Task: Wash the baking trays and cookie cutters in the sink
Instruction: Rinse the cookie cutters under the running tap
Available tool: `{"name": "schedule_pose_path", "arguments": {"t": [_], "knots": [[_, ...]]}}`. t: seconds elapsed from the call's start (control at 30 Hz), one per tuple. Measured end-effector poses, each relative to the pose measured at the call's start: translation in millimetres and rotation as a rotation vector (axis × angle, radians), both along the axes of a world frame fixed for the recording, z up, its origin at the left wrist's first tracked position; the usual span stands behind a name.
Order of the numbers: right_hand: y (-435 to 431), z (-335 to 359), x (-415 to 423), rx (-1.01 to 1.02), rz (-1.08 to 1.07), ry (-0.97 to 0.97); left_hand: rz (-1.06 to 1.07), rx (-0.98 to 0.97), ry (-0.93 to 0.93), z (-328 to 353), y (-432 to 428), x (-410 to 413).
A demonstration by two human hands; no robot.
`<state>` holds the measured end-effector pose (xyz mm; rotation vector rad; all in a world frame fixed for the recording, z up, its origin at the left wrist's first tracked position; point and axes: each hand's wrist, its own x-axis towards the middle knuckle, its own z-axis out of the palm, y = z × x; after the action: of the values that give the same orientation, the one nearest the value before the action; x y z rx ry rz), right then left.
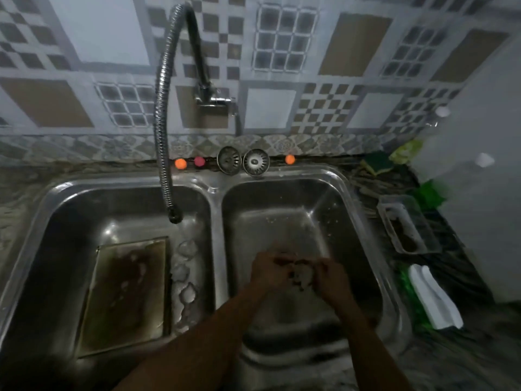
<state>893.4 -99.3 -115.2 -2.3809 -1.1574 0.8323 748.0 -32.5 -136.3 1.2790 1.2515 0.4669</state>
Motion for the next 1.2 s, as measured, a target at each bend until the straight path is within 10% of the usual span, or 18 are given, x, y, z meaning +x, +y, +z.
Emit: {"name": "schedule_pose_path", "arguments": {"t": [0.5, 0.77, 0.93, 1.2], "knots": [[-12.7, -106.1, -5.5, -0.592, 0.526, -0.043, -0.120, -0.190, 0.430, -94.4, -44.8, -3.7], [-14.4, -122.7, -5.9, -0.533, 0.615, -0.119, -0.151, -0.195, 0.408, -94.8, -43.7, -0.7], [2.2, -98.0, -3.9, -0.373, 0.267, 0.012, -0.130, -0.026, 0.273, -38.2, -28.6, -5.3], [79.6, -1.0, -113.0, 0.184, 0.087, 0.411, 0.438, 0.179, 0.033, 22.8, 29.0, -110.3]]}}
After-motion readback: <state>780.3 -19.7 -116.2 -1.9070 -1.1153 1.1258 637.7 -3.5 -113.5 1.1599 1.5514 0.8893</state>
